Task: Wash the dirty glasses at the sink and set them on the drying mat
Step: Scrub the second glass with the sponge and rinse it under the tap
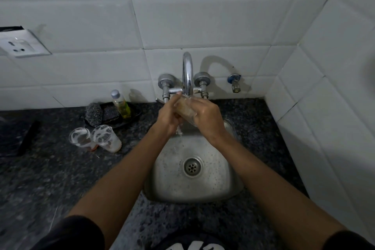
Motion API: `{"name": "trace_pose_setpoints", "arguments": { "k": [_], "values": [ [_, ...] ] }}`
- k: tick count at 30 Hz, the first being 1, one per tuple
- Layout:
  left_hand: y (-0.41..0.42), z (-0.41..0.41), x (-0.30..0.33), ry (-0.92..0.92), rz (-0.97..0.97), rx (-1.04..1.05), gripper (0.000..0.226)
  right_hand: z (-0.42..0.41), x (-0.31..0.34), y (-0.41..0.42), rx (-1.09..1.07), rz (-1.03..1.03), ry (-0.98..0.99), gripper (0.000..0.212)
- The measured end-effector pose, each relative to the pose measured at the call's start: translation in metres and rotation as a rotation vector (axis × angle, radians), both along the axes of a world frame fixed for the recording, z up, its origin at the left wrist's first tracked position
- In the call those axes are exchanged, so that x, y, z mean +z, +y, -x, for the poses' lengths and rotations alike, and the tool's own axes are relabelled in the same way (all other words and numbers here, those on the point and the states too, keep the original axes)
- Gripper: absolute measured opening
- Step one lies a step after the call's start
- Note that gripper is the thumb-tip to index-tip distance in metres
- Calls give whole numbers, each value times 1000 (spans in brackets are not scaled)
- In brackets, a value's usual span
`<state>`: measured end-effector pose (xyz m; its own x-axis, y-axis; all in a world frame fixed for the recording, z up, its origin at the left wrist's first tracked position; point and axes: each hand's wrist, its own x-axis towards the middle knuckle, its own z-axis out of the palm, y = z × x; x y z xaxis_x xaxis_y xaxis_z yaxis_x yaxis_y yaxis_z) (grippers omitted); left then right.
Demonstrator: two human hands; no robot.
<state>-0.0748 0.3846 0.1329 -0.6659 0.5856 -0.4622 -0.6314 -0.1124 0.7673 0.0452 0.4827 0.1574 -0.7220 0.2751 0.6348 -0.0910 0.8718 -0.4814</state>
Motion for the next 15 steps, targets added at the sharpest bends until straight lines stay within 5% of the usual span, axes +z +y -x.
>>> {"name": "trace_pose_setpoints", "arguments": {
  "k": [2,8,12,15],
  "values": [
    [2,2,-5,-16,-34,90,95,3,-3,-1,-39,36,-83,33],
    [2,-3,-4,3,-61,241,52,-3,-11,2,-122,349,-441,27],
    [-3,-5,1,78,-141,193,38,-9,-5,5,-50,1177,-667,31],
    [-4,-3,4,87,-187,155,33,-23,3,10,273,1509,-630,38]
  ]
}}
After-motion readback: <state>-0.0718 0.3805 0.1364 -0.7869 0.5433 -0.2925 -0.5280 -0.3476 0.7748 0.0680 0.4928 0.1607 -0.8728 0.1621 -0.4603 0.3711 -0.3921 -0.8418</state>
